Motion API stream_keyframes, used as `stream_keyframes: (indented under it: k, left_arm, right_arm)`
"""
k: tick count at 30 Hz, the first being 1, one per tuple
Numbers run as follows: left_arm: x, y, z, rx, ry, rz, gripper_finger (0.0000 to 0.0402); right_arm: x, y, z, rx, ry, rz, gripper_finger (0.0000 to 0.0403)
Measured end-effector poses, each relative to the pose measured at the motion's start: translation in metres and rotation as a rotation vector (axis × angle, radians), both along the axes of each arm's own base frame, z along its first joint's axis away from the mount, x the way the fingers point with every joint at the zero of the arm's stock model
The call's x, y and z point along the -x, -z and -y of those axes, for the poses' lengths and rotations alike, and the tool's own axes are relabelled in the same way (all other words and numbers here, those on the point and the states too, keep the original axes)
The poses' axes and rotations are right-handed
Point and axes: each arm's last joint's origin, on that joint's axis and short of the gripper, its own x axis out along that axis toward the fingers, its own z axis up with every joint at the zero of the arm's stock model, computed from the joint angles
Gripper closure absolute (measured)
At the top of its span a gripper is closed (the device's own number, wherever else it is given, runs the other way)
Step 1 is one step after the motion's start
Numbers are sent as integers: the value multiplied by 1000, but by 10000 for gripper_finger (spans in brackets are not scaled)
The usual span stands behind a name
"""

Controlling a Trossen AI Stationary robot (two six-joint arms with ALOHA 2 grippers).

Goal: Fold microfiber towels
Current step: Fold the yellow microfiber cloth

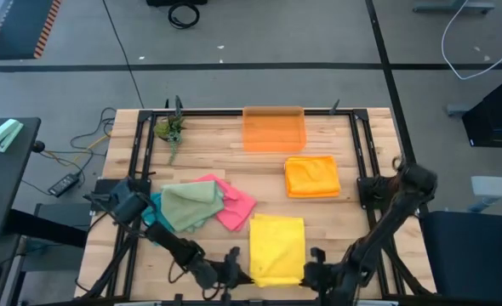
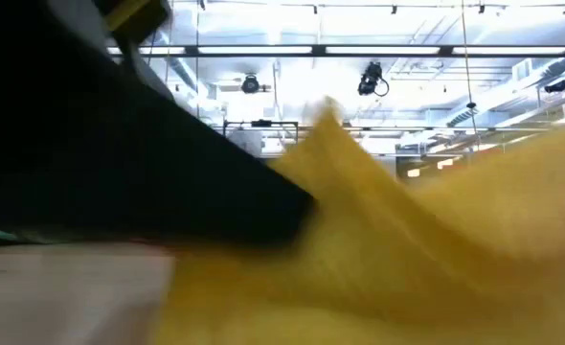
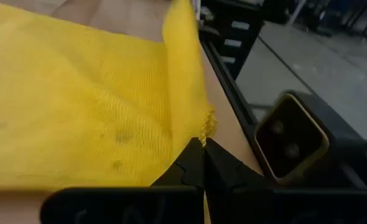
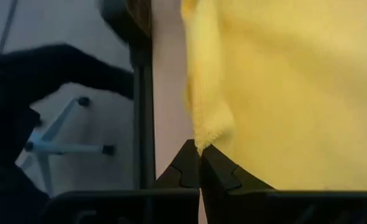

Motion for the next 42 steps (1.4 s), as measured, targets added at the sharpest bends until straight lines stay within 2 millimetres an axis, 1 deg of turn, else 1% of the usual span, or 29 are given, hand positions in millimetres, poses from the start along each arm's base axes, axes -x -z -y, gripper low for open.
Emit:
stream_keyframes:
  k: [3, 6, 9, 13, 17, 20, 22, 24, 25, 27, 29, 30, 31, 32, 33, 34, 38, 40, 42]
  left_arm:
    - [-6, 1, 2, 40, -15, 0, 384]
    - [-8, 0, -2, 35, -25, -3, 361]
    - [-11, -6, -3, 34, -27, 13, 337]
    - [-9, -15, -3, -19, 20, 11, 294]
    - [-6, -47, -5, -31, 31, 1, 249]
    - [0, -68, -11, -118, 45, -37, 219]
    - [3, -82, -16, -177, 51, -42, 205]
    - [0, -91, -25, -228, 11, -41, 199]
    - [-5, -91, -31, -239, -15, -44, 201]
    - [-18, -82, -50, -260, -70, -77, 220]
    - [-35, -70, -71, -241, -99, -104, 260]
    - [-42, -63, -81, -236, -97, -127, 288]
    - [-48, -57, -91, -228, -95, -144, 319]
    - [-57, -53, -99, -215, -90, -155, 353]
    - [-63, -49, -105, -204, -83, -166, 376]
    - [-68, -45, -110, -198, -70, -181, 386]
    - [-87, -29, -124, -210, -34, -280, 390]
    - [-95, -22, -128, -215, -25, -338, 395]
    - [-102, -21, -132, -216, -39, -392, 393]
  right_arm:
    - [-4, 7, -8, -45, 0, -48, 400]
    - [-5, 2, -9, -67, -17, -56, 395]
    - [-4, -13, -7, -88, -22, -32, 376]
    - [1, -36, -3, -124, -29, -6, 333]
    - [8, -60, 0, -180, -41, 28, 279]
    - [14, -73, 6, -153, -51, 58, 241]
    - [15, -76, 11, -74, 16, 114, 229]
    - [8, -66, 18, -19, 111, 132, 237]
    - [3, -57, 20, -8, 135, 110, 251]
    - [-7, -38, 22, 10, 137, 50, 297]
    - [-13, -25, 19, -3, 114, 19, 359]
    - [-14, -20, 15, -21, 91, 6, 380]
    - [-15, -15, 12, -32, 75, -5, 390]
    - [-16, -9, 10, -35, 68, -21, 391]
    - [-16, -3, 9, -33, 69, -43, 392]
    - [-16, 4, 9, -25, 74, -63, 393]
    - [-17, 25, 13, 27, 97, -135, 398]
    - [-18, 27, 15, 42, 98, -165, 398]
    - [-16, 26, 20, 80, 92, -213, 399]
